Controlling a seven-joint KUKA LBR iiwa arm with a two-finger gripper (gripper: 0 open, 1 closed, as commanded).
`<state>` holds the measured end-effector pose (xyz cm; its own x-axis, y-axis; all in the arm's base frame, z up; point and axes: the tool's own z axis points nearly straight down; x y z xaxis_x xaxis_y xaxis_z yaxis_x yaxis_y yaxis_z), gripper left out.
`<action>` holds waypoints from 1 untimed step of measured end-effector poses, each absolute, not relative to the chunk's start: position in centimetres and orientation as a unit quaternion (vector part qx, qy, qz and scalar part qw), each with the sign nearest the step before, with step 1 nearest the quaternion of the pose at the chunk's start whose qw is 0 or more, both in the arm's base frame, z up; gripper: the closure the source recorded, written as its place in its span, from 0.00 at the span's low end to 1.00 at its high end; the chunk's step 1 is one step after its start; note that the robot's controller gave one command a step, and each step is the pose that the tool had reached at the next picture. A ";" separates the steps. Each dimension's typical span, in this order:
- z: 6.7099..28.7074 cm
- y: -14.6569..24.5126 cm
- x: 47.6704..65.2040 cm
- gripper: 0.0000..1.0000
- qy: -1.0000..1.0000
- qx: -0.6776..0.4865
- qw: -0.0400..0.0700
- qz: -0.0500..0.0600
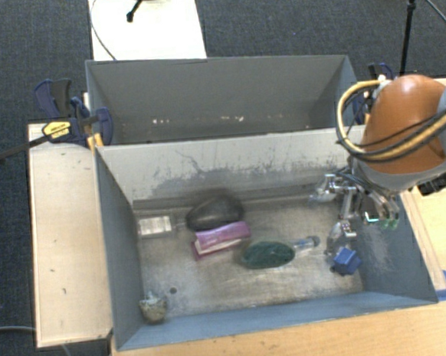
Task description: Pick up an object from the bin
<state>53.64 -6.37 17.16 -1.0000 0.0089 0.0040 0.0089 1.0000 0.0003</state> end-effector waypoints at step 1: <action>7.2 -6.8 54.2 0.00 -0.979 -0.203 -0.002 -0.001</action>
Offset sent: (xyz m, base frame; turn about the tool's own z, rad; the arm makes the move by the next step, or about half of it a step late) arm 0.0037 -0.0041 -0.1015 0.3994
